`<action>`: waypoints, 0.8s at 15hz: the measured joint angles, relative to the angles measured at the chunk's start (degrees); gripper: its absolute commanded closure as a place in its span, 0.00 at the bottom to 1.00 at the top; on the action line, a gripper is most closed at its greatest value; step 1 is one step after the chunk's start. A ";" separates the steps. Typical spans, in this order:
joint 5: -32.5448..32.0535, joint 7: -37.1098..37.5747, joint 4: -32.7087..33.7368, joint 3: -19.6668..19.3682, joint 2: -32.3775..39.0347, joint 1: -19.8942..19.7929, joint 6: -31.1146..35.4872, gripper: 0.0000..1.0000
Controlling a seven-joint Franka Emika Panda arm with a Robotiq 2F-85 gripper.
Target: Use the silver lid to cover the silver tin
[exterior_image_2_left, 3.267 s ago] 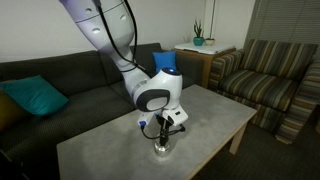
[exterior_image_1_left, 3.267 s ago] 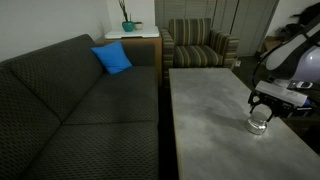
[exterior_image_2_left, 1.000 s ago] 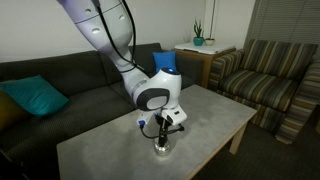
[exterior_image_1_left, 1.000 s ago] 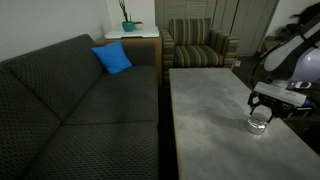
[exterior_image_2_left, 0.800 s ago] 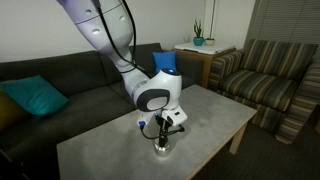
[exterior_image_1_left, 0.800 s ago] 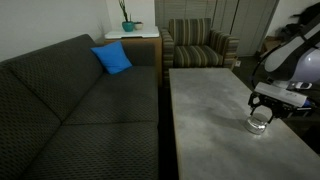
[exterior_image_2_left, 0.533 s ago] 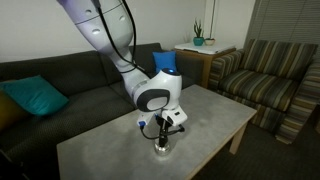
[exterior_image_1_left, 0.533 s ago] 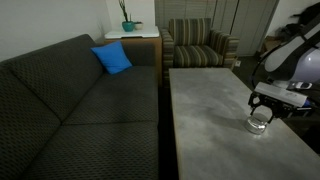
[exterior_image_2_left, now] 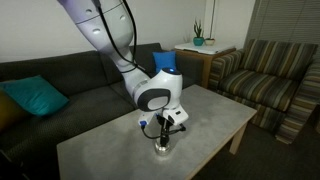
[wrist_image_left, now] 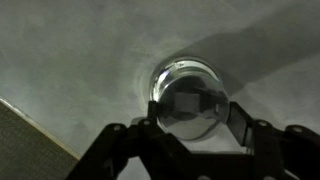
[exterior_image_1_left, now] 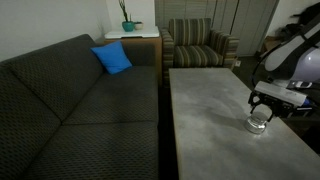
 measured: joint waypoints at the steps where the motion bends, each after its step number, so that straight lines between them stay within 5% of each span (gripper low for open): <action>1: 0.00 0.00 0.22 -0.01 0.00 -0.06 -0.01 0.56; 12: -0.01 -0.19 2.68 0.10 0.35 -0.14 -3.17 0.56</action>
